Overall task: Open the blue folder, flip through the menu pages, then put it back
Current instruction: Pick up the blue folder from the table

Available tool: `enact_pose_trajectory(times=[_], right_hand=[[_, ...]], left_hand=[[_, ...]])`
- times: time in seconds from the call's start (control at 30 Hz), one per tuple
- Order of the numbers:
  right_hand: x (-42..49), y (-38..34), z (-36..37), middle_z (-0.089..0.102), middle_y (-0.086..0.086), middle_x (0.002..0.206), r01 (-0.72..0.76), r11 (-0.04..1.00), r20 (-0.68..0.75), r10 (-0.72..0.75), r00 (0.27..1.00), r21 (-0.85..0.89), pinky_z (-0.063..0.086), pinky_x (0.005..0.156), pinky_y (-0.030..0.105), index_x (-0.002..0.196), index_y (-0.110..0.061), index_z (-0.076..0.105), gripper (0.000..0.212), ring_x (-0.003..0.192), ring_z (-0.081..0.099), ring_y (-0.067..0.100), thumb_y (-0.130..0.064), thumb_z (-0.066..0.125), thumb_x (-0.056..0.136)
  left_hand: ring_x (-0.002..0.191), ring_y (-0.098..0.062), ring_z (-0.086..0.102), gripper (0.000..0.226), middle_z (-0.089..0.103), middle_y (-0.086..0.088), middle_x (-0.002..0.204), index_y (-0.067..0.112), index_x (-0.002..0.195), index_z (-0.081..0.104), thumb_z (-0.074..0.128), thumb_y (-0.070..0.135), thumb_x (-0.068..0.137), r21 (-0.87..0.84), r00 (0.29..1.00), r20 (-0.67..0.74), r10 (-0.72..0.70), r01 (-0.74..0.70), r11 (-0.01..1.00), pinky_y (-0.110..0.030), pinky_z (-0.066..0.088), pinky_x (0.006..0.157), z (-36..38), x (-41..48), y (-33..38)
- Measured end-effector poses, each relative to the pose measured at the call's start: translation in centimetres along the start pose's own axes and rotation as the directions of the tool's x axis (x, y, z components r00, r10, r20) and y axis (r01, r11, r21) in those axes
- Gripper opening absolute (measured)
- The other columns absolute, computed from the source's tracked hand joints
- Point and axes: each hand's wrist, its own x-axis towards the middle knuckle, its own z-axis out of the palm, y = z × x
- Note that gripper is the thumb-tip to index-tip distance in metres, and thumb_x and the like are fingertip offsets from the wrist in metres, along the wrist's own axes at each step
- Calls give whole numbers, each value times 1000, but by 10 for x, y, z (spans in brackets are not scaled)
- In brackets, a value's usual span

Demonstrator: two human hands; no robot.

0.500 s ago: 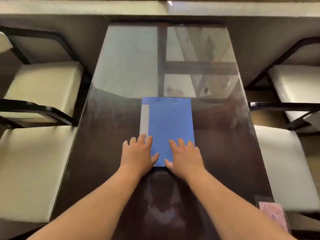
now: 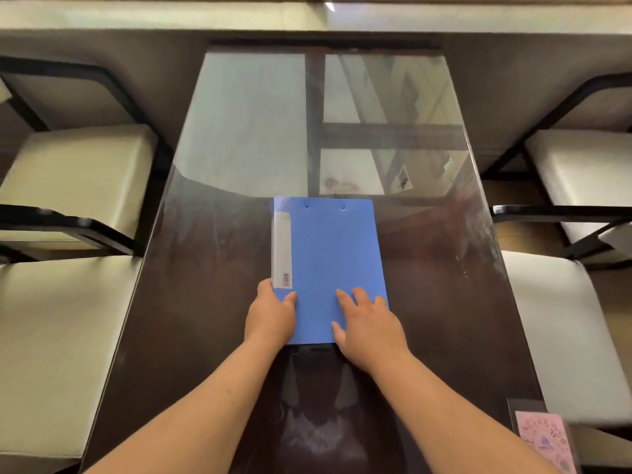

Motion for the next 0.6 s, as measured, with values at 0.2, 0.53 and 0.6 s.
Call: enact_pose_trajectory(times=[0.2, 0.53, 0.6], right_hand=[[-8, 24, -27, 43, 6, 162, -266, 860, -16, 303, 953, 436, 51, 98, 47, 164, -23, 27, 78, 132, 53, 36, -57, 55, 100], [-21, 35, -146, 84, 3, 115, -7, -51, 15, 156, 988, 999, 63, 53, 42, 131, -26, 62, 33, 92, 82, 33, -3, 51, 109], [-27, 27, -170, 84, 2, 112, 64, -65, -54, 139, 989, 996, 57, 39, 35, 131, -27, 61, 34, 83, 81, 31, -4, 51, 110]], left_hand=[[88, 2, 73, 33, 73, 20, 113, 44, 128, 56, 58, 20, 105, -281, 989, -5, 146, -141, 949, -14, 52, 63, -20, -13, 20], [112, -13, 66, 71, 63, 16, 134, 44, 155, 38, 75, 40, 94, -160, 910, -111, 400, -414, 896, -35, 53, 91, -107, -48, 91], [106, -15, 59, 110, 46, 13, 130, 59, 157, 11, 80, 69, 73, 66, 886, -66, 460, -456, 888, -38, 50, 87, -122, -63, 102]])
